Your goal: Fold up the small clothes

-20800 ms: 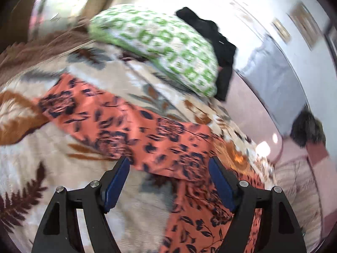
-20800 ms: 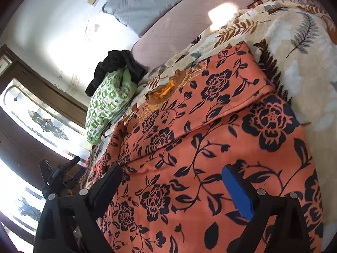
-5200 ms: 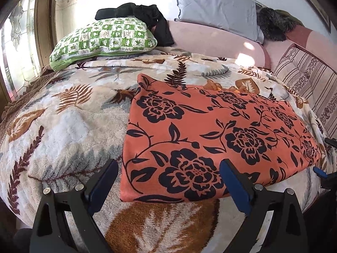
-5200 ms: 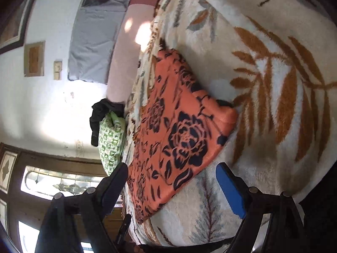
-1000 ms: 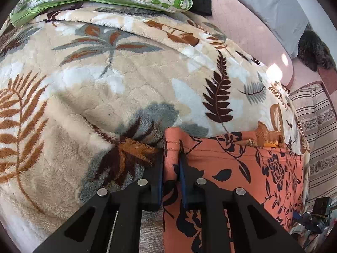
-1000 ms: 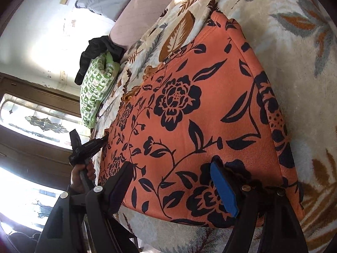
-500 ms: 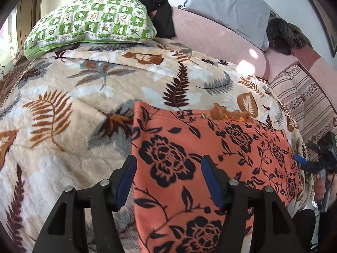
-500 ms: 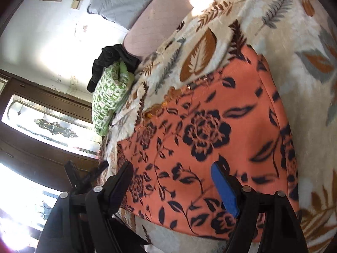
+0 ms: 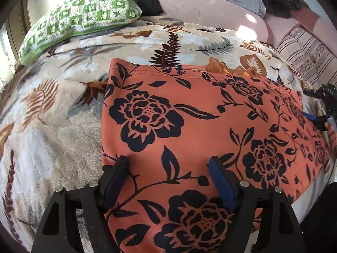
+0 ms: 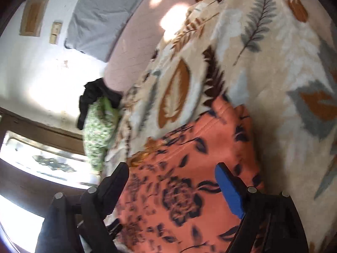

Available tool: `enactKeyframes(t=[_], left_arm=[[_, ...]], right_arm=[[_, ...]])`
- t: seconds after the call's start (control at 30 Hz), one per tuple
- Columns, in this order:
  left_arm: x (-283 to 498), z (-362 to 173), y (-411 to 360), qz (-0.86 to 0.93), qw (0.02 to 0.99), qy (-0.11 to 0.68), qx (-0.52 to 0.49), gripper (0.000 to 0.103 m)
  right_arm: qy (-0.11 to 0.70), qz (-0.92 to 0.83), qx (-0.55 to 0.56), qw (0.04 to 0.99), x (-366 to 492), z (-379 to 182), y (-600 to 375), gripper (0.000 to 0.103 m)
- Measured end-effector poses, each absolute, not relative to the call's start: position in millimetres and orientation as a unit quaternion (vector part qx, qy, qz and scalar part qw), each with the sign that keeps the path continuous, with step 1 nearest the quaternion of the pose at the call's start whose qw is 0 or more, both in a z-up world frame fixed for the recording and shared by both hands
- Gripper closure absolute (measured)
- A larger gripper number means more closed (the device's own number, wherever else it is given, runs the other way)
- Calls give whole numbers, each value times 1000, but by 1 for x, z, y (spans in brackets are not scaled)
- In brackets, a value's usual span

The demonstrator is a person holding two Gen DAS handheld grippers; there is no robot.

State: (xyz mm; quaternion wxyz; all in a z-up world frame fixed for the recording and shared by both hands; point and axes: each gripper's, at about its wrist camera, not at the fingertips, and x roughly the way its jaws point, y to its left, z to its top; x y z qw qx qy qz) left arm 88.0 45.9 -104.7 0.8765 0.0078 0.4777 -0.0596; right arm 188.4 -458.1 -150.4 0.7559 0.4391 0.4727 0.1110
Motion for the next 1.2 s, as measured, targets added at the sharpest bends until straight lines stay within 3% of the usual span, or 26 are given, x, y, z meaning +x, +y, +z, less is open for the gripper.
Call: enactKeyframes(t=[0.07, 0.27, 0.5, 0.7, 1.2], left_arm=[[81, -94, 46, -53, 877, 477, 9, 24], [46, -60, 50, -58, 902, 428, -14, 23], [35, -66, 32, -61, 889, 450, -50, 23], [32, -65, 7, -51, 887, 459, -33, 23], [35, -73, -11, -44, 878, 477, -10, 23]], right_arm=[[437, 95, 499, 743, 172, -147, -470, 22], [412, 160, 452, 775, 85, -87, -436, 17], [439, 121, 549, 701, -17, -163, -412, 17], [381, 97, 604, 694, -11, -173, -439, 16], [374, 73, 586, 715, 15, -166, -448, 16]])
